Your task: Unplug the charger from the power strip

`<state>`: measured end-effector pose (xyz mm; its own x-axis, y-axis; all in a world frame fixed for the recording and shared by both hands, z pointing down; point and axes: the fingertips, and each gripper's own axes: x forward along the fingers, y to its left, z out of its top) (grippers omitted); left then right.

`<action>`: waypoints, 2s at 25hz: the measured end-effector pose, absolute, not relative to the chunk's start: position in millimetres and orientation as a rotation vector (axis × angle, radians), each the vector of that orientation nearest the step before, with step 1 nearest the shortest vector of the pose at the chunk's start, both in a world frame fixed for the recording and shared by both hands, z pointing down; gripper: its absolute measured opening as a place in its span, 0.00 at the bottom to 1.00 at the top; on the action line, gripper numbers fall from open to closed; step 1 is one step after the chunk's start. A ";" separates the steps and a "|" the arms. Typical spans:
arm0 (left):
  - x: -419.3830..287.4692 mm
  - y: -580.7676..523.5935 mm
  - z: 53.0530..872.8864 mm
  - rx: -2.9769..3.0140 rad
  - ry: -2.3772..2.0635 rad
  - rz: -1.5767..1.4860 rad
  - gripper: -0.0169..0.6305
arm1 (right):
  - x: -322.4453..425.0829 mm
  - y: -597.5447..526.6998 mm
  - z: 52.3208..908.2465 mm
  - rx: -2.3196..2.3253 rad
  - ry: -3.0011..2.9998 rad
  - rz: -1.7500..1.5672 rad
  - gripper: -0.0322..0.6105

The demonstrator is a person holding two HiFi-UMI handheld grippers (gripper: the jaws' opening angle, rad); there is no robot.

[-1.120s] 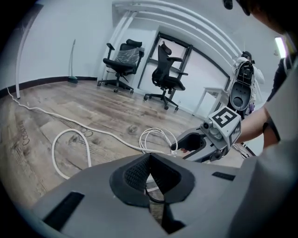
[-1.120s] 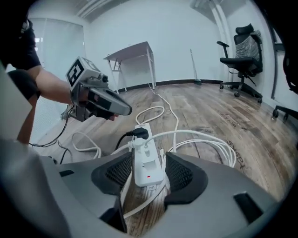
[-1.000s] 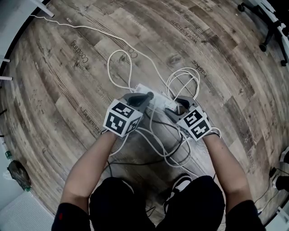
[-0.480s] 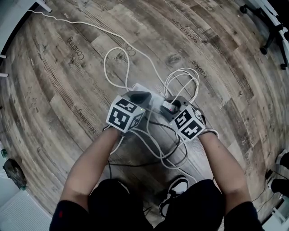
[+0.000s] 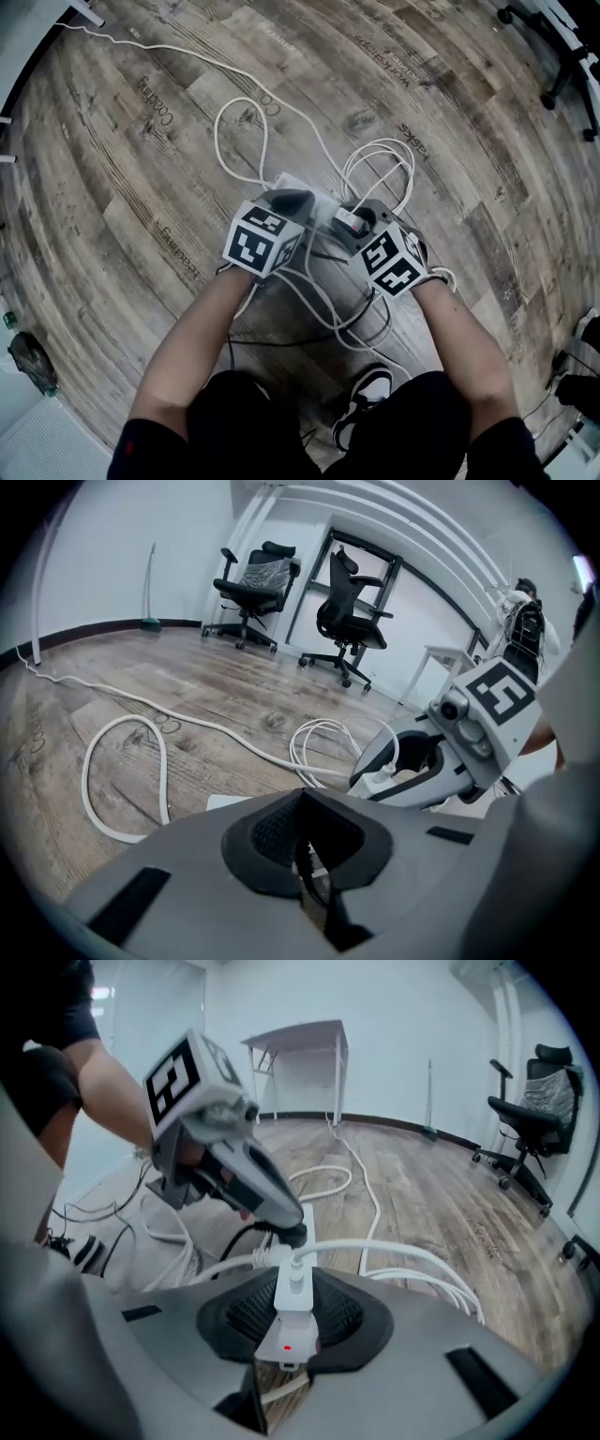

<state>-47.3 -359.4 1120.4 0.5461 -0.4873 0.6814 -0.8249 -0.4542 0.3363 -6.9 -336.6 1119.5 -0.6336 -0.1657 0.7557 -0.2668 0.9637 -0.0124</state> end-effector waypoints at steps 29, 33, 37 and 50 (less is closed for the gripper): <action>-92.9 -280.2 601.3 2.342 -1.443 0.238 0.06 | 43.4 -322.9 587.3 0.856 -2.728 0.446 0.21; -98.5 -255.0 500.0 2.301 -1.497 0.196 0.06 | 65.1 -304.5 478.1 0.967 -2.766 0.455 0.21; -110.4 -231.8 399.2 2.270 -1.571 0.179 0.06 | 85.9 -284.5 370.5 1.046 -2.807 0.462 0.21; -122.2 -158.2 126.4 2.283 -1.700 0.060 0.06 | 125.6 -232.4 93.0 1.183 -2.892 0.287 0.21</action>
<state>-122.2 -158.2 126.4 0.3015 -0.9308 0.2066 -0.9430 -0.2591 0.2088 125.6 -232.4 93.0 -0.7155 -0.6948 0.0725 -0.6955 0.6988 -0.1671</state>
